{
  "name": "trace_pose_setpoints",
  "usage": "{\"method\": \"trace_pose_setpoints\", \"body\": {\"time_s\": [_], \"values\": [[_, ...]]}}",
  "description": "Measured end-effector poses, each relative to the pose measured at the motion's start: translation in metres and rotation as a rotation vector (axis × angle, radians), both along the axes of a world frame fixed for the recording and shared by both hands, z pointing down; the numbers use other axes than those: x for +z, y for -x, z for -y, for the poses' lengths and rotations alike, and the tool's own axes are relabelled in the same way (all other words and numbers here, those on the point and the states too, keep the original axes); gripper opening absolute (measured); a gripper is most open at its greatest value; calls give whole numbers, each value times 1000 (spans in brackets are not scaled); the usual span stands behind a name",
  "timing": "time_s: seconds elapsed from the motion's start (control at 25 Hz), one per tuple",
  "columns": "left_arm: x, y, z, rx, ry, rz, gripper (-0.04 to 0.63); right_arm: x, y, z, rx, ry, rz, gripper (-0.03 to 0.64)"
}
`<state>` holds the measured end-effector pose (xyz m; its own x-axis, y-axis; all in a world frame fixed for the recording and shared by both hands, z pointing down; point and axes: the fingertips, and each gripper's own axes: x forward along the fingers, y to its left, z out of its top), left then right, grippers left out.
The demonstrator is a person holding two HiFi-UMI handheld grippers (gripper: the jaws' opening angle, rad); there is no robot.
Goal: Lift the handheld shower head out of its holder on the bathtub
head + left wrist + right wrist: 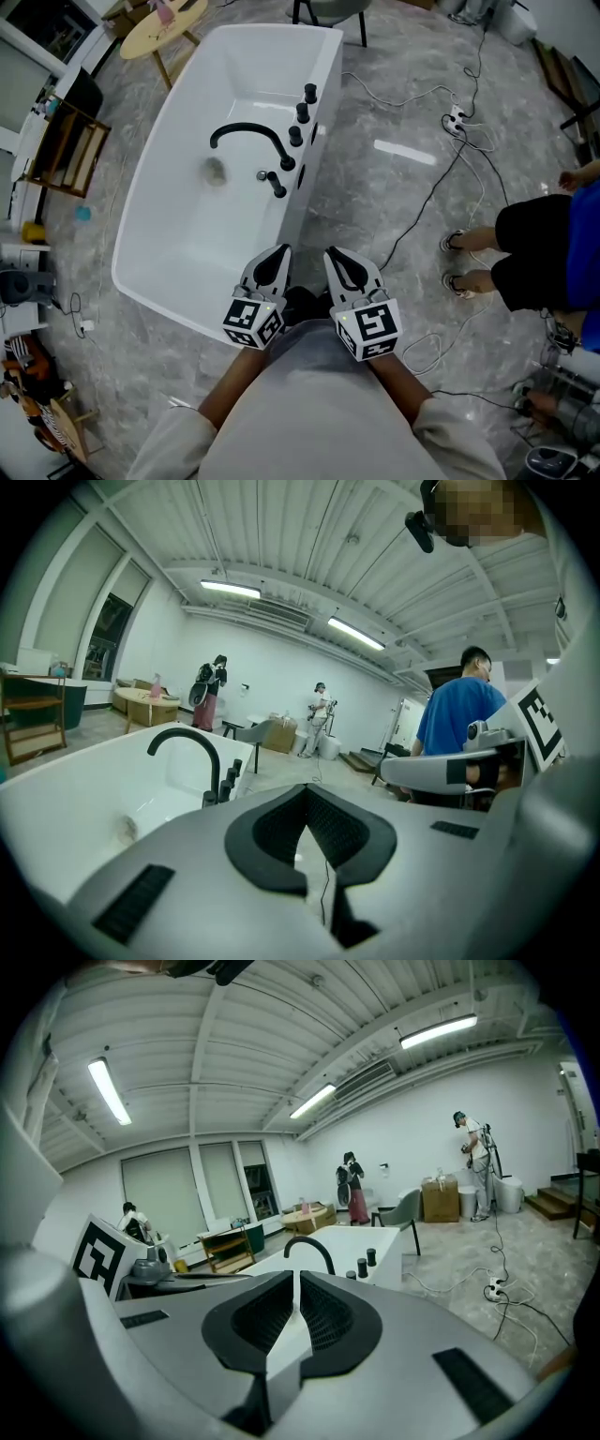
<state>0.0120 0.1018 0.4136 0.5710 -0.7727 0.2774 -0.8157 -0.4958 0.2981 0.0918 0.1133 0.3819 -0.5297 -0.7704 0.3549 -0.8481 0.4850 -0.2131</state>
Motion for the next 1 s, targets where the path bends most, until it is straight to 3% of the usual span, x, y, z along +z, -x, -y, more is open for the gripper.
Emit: {"method": "trace_pose_setpoints", "body": {"time_s": [0.36,1.0], "values": [[1,3,4,-45,17,10,5,6,-1,4,-9,10,44,20],[14,5,40,-75,53,14,5,24,23,36,-151,81,56,20]]}}
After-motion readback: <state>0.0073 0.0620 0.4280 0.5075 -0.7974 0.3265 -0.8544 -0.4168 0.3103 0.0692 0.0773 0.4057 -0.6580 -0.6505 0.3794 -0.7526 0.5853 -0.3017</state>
